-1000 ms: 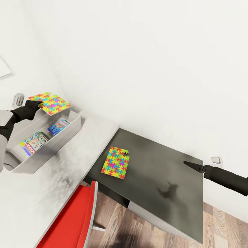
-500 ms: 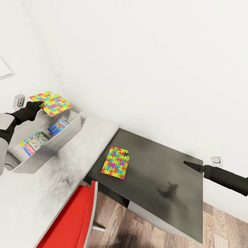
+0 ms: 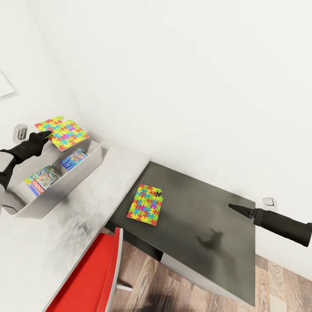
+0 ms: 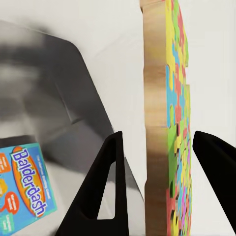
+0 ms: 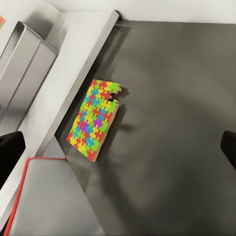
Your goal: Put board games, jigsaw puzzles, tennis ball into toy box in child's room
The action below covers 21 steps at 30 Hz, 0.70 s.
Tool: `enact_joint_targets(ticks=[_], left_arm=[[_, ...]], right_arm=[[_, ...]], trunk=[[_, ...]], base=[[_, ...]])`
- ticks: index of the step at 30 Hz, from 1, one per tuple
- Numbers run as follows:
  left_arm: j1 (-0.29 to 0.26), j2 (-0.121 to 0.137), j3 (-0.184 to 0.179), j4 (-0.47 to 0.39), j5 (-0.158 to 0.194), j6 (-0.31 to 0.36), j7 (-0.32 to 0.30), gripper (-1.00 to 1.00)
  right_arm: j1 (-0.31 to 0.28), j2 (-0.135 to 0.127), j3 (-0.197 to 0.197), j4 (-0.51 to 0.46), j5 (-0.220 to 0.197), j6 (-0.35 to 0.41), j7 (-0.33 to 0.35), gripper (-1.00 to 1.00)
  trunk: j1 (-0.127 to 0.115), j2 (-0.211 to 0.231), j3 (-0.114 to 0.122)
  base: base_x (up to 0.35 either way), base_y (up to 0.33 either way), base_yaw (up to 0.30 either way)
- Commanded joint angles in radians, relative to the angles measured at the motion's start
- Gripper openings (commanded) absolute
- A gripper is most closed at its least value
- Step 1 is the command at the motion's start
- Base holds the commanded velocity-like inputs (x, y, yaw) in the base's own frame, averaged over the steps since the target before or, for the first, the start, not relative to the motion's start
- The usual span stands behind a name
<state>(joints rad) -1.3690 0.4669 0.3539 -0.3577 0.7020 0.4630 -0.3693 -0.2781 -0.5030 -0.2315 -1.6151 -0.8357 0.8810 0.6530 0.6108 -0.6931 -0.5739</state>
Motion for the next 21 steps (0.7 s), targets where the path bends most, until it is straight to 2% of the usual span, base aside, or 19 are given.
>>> enact_joint_targets(ticks=[1, 12, 21], left_arm=[[0.001, 0.001, 0.007, 0.0, 0.004, 0.009, -0.006, -1.0], [0.016, 0.032, 0.013, 0.001, 0.009, 0.015, -0.025, -1.0], [0.019, 0.039, 0.013, 0.007, 0.01, 0.016, -0.025, -1.0]], right_arm=[[-0.001, 0.0, 0.0, 0.0, 0.0, 0.006, 0.002, 1.0], [-0.002, -0.001, 0.003, 0.0, 0.0, 0.006, 0.002, 1.0], [-0.003, -0.002, 0.003, 0.0, 0.0, 0.006, 0.002, 1.0]], trunk=[[0.0, -0.001, -0.001], [0.0, -0.001, -0.001], [0.0, -0.001, -0.01]], base=[[0.0, 0.0, 0.0], [0.0, 0.0, 0.0], [0.0, 0.0, 0.0]])
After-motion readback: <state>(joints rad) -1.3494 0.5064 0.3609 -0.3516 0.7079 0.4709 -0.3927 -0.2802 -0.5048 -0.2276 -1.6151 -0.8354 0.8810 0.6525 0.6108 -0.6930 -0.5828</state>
